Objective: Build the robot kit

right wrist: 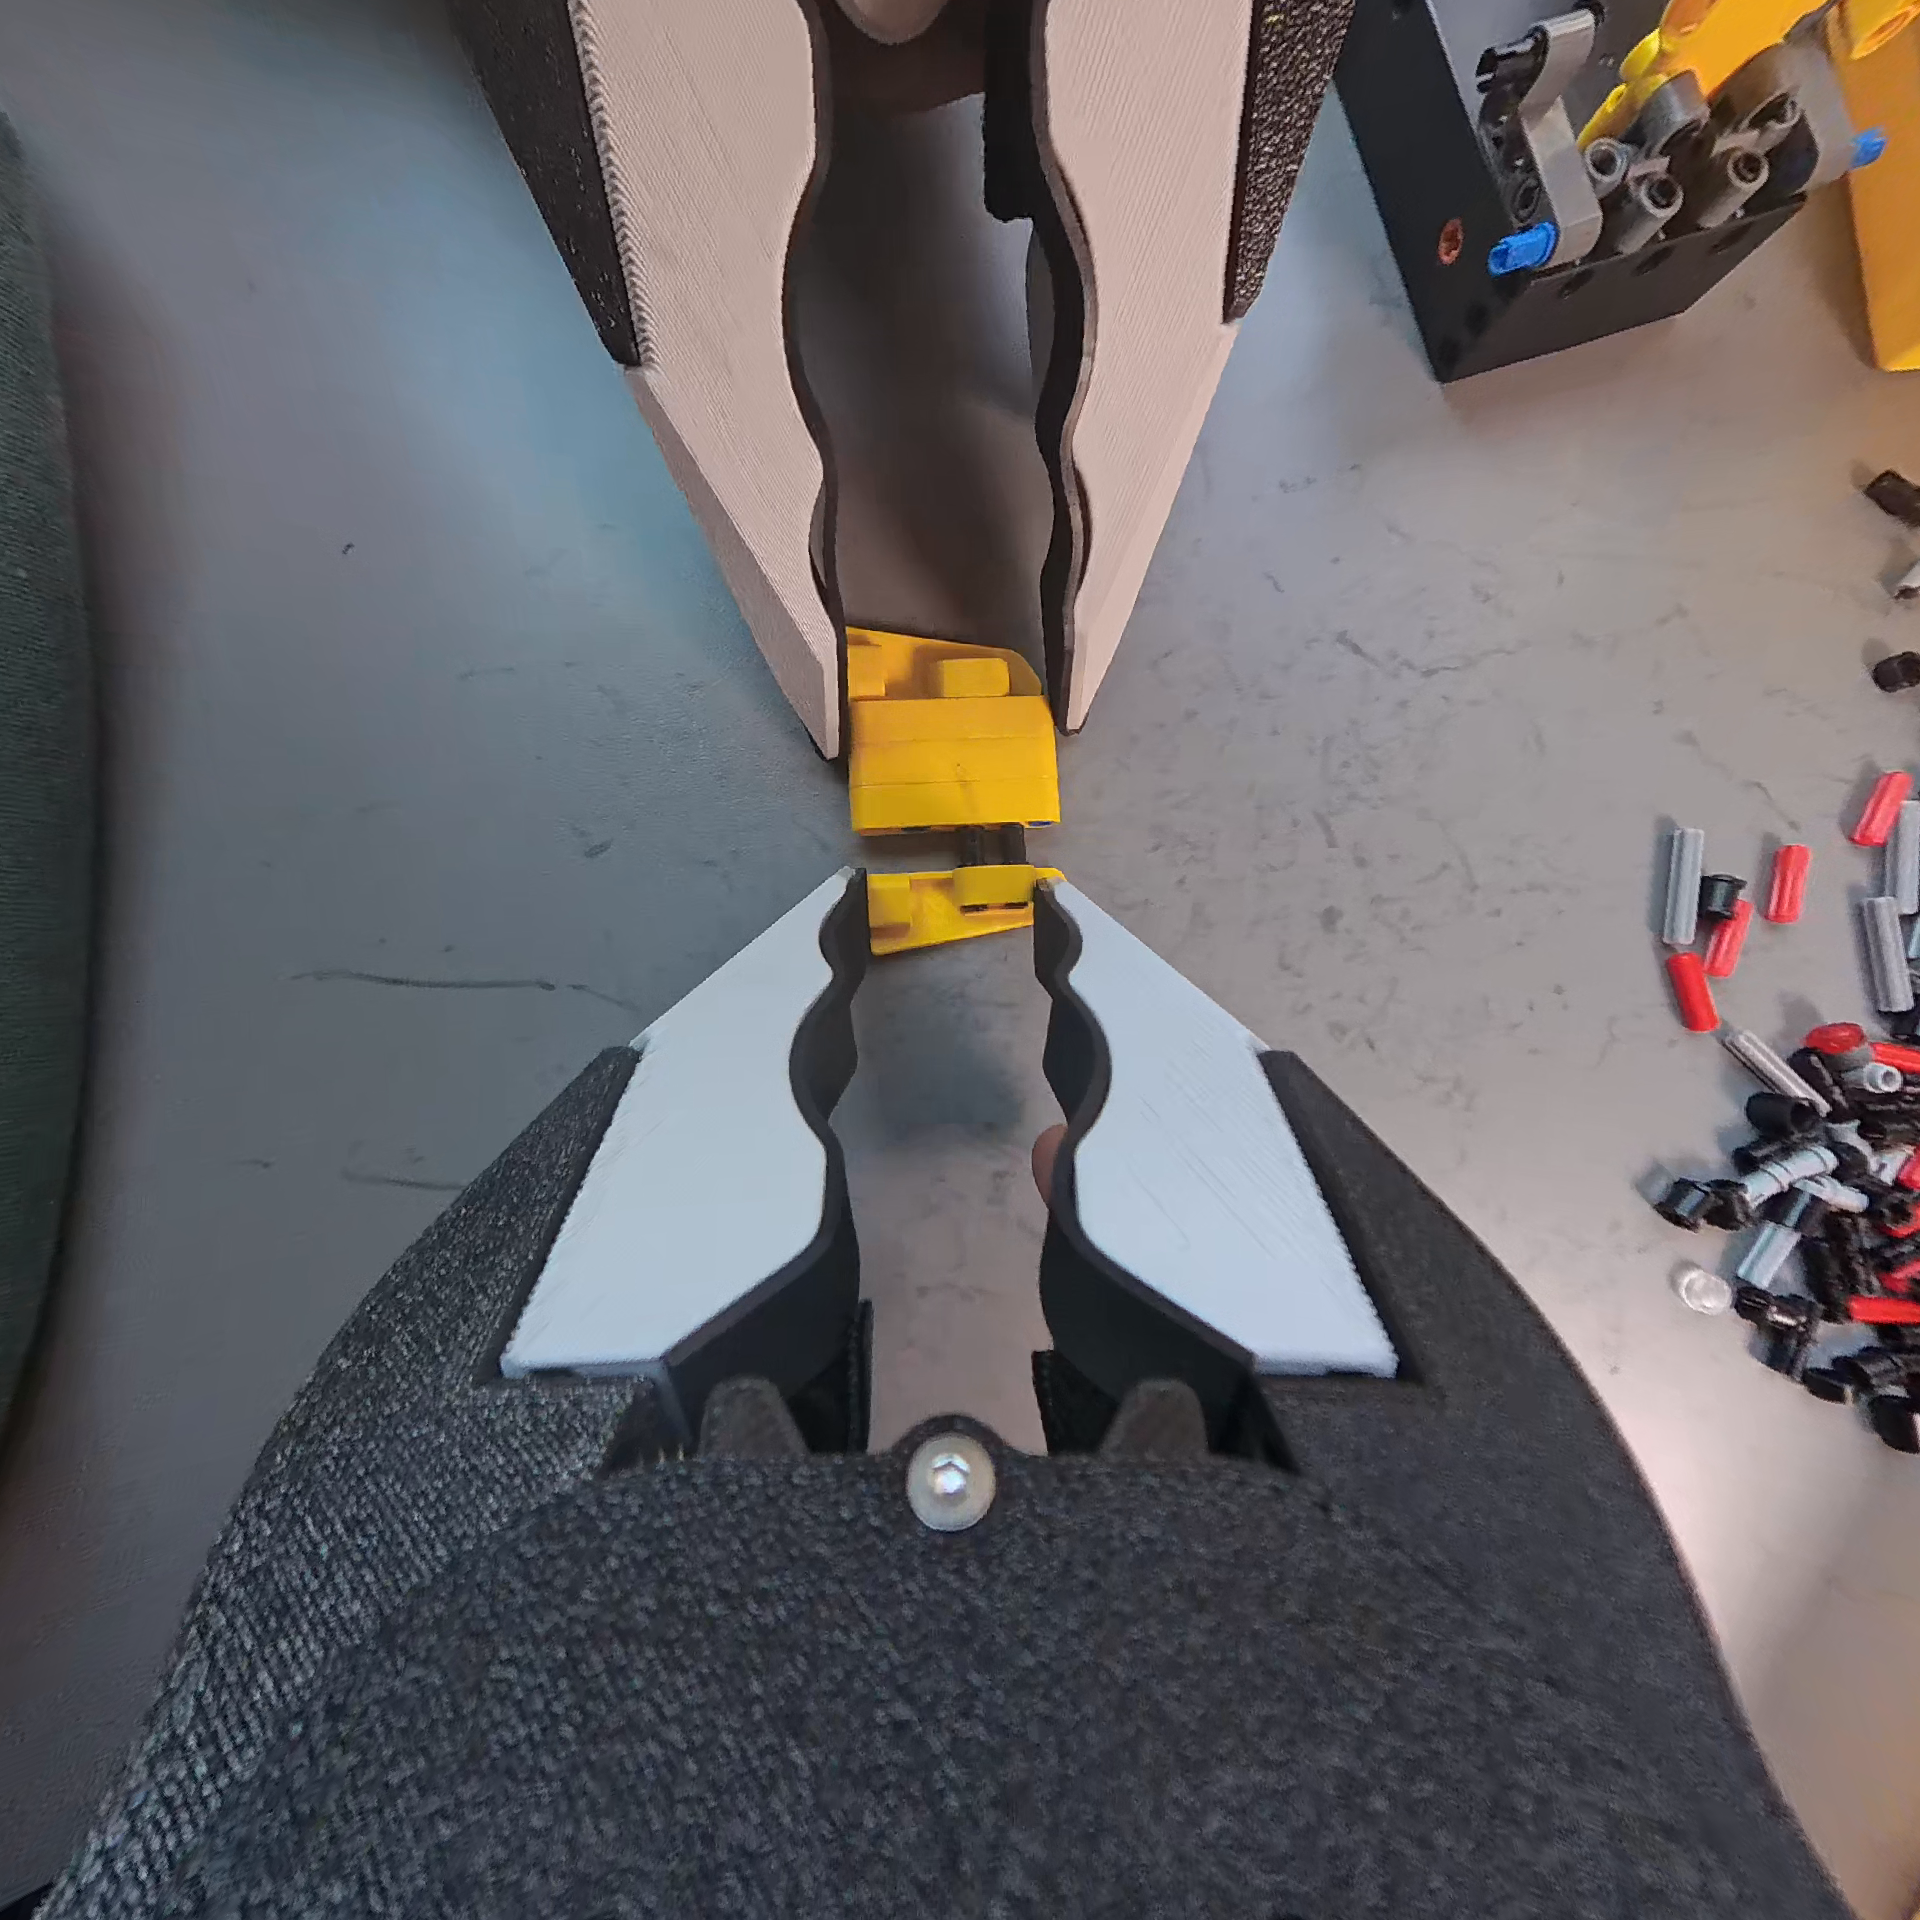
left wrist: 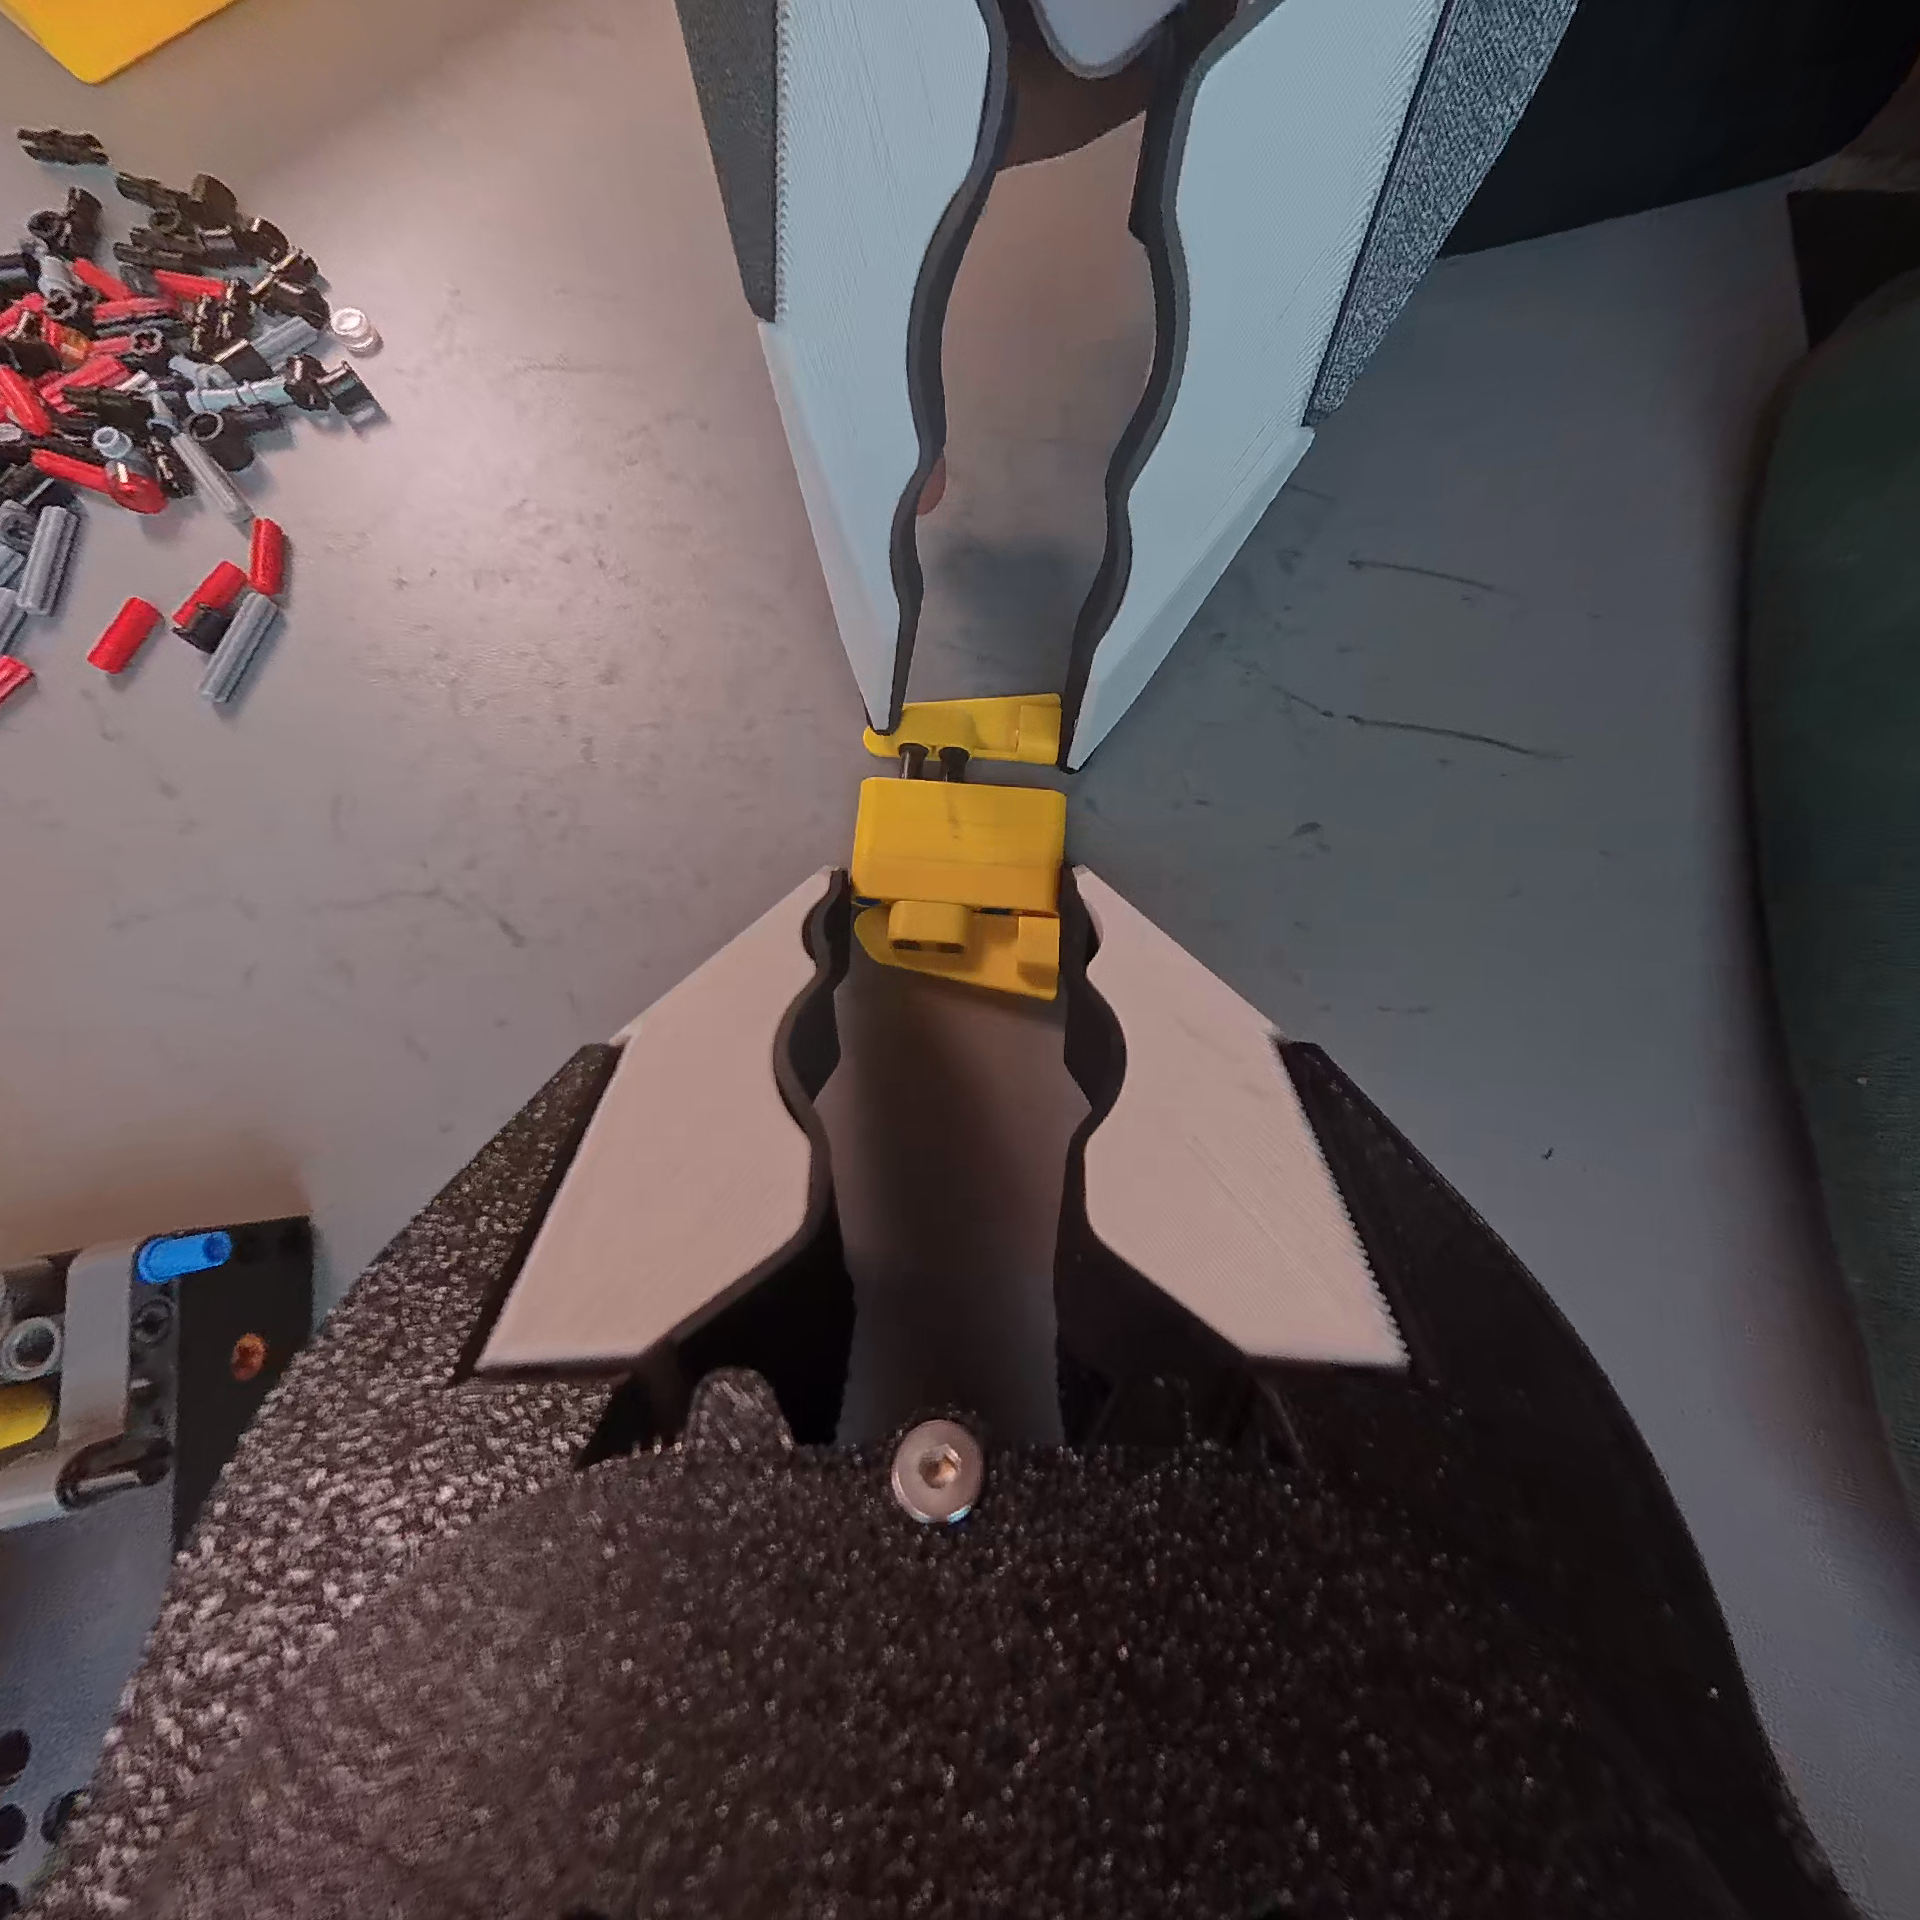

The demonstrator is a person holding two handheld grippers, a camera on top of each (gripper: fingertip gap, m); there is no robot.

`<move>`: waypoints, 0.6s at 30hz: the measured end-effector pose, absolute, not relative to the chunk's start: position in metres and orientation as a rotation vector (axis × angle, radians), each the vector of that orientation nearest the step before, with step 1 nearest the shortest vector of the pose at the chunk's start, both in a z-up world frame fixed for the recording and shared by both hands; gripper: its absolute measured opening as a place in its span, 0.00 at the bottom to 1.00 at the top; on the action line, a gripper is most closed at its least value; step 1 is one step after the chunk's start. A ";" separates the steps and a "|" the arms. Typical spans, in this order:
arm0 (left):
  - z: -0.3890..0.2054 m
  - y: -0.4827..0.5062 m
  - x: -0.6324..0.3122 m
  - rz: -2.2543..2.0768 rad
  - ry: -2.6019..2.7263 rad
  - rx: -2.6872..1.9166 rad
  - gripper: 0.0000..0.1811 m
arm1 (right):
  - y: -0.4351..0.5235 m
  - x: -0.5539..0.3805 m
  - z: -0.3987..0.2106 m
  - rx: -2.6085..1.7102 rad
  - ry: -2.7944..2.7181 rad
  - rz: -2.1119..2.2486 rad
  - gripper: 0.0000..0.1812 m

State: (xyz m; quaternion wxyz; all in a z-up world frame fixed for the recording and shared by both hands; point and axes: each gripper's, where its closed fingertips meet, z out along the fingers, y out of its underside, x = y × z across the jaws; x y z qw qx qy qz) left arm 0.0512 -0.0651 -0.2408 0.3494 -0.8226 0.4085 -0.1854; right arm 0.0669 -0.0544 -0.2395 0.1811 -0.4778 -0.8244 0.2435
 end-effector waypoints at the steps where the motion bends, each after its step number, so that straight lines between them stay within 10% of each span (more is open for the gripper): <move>1: -0.241 -0.065 0.051 -0.485 1.056 -2.133 0.21 | -0.054 0.067 -0.240 -1.352 -2.330 0.691 0.17; 18: -0.241 -0.067 0.051 -0.520 1.074 -2.135 0.21 | -0.061 0.065 -0.238 -1.254 -2.318 0.762 0.17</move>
